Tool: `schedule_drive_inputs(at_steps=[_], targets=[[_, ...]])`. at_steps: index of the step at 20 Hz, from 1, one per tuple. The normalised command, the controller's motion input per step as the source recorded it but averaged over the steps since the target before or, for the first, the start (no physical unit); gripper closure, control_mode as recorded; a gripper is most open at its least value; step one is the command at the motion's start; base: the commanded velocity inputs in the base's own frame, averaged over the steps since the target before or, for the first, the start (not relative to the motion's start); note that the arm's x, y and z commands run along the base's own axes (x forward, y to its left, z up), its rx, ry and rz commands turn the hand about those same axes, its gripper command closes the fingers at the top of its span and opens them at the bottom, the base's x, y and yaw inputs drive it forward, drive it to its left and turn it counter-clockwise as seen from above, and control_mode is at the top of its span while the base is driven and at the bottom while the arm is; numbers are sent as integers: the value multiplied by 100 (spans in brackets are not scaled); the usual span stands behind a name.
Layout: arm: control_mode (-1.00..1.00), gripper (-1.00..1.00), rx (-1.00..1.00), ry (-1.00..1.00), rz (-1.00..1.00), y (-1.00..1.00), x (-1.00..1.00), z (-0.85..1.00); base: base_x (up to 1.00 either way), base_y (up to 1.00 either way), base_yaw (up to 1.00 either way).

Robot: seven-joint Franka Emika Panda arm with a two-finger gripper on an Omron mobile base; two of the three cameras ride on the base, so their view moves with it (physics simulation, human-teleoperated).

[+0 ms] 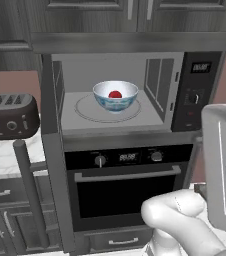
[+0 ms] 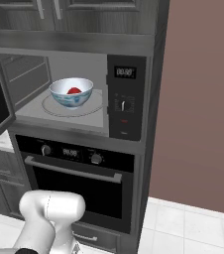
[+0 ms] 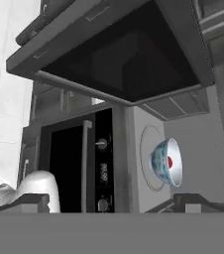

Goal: Pick the onion from the sink and place it in the bowl. Then pick the bowl and place it in the microwave. Then close the microwave door and press the start button.

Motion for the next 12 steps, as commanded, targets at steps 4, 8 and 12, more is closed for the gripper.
schedule_drive_inputs(at_steps=[4, 8, 12], targets=[[-100, -100, -1, -11, 0, 72, -84, 3, 0, 0, 0], [-100, -100, -1, -19, 0, 95, -71, 0, 0, 0, 0], [-100, -100, -1, -19, 0, 98, -65, 0, 0, 0, 0]])
